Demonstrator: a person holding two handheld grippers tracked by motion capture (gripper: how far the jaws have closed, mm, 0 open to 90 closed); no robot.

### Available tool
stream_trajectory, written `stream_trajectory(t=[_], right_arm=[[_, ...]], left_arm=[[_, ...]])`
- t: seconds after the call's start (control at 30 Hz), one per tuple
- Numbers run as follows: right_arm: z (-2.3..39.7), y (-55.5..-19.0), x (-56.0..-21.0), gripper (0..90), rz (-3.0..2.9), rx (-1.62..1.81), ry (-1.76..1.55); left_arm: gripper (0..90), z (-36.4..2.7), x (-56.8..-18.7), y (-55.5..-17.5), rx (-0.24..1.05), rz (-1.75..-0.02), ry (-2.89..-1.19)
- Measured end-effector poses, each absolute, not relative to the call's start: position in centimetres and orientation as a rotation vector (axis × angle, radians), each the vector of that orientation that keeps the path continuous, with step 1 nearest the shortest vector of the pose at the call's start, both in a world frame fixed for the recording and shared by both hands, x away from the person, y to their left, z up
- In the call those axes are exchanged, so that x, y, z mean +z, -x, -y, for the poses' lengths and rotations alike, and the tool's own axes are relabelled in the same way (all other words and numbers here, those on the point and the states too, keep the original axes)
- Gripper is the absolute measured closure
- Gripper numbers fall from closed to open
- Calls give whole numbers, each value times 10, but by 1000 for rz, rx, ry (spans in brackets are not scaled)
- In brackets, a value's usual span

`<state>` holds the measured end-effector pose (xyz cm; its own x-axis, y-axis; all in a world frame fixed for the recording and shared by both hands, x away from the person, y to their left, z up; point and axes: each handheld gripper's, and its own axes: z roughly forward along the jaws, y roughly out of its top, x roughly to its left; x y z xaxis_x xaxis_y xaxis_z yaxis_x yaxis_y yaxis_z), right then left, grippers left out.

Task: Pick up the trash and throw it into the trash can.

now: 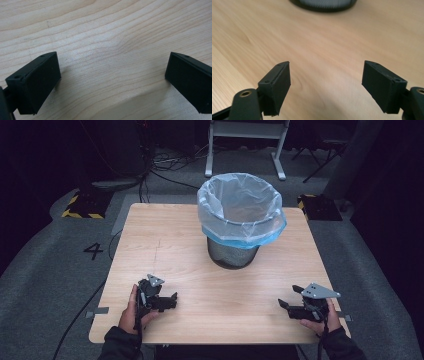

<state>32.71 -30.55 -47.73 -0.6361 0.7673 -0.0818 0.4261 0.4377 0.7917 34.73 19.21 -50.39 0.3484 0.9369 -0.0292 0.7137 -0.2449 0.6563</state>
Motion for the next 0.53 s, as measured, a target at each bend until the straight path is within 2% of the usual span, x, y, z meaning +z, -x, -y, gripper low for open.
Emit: stream_trajectory(t=[0.2,0.53], right_arm=[[317,-328,-499,228,-2283,1037,-1105],[315,-331,-503,174,-2313,1017,-1119]], left_arm=[[1,-192,-504,-347,502,-1432,-2038],[0,-192,-504,-348,499,-1433,-2040]])
